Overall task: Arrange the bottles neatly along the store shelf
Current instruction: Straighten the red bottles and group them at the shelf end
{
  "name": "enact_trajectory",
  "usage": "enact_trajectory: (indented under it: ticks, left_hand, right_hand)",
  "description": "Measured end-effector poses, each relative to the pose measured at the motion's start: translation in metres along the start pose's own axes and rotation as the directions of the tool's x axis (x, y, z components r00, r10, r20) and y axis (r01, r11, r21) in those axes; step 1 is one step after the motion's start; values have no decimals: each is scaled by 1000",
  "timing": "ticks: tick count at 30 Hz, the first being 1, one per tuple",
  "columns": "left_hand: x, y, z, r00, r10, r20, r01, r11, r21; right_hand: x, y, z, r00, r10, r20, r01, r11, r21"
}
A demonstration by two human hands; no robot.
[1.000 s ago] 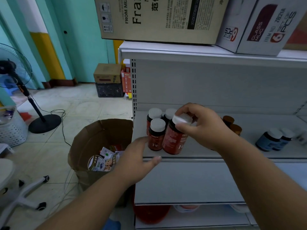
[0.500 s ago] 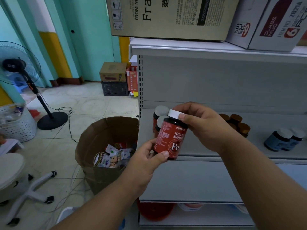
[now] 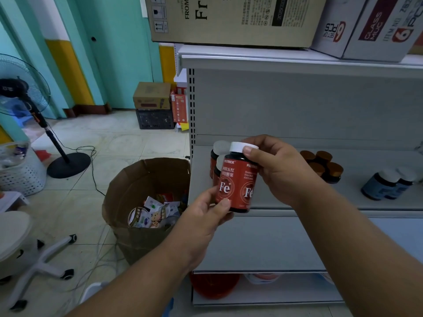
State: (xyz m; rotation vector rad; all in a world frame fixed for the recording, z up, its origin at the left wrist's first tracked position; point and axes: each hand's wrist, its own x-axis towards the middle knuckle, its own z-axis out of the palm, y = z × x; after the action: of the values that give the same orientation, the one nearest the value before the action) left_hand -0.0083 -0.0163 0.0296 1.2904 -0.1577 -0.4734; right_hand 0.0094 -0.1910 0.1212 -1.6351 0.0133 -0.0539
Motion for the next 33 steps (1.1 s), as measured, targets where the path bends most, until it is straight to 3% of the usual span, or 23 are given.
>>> enact_trajectory:
  ticks: [4, 8, 12, 15, 18, 22, 29, 33]
  left_hand:
    - [1, -2, 3, 999, 11, -51, -13, 998, -53]
    - [-5, -6, 9, 1000, -8, 0, 8, 992, -127]
    - [-11, -6, 20, 999, -11, 48, 14, 997, -71]
    - [-7, -9, 33, 1000, 12, -9, -13, 998, -68]
    - [-8, -13, 46, 998, 25, -52, -34, 981, -190]
    - [-15, -24, 59, 1000, 7, 3, -5, 928, -373]
    - [-20, -34, 70, 996, 28, -82, -55, 934, -352]
    - [-24, -33, 70, 999, -14, -35, -4, 884, -468]
  right_hand:
    - [-2, 5, 3, 1000, -7, -6, 7, 1000, -23]
    - [-5, 7, -6, 999, 33, 31, -34, 998, 49]
    - [-13, 5, -16, 1000, -7, 15, 6, 997, 79]
    - [-15, 6, -21, 999, -33, -18, 34, 997, 70]
    - [-17, 6, -30, 999, -11, 38, 8, 995, 99]
    - [-22, 9, -47, 990, 27, 137, -50, 985, 164]
    - [-29, 18, -49, 996, -44, 83, 43, 999, 24]
    - [-29, 21, -50, 986, 9, 165, -32, 990, 135]
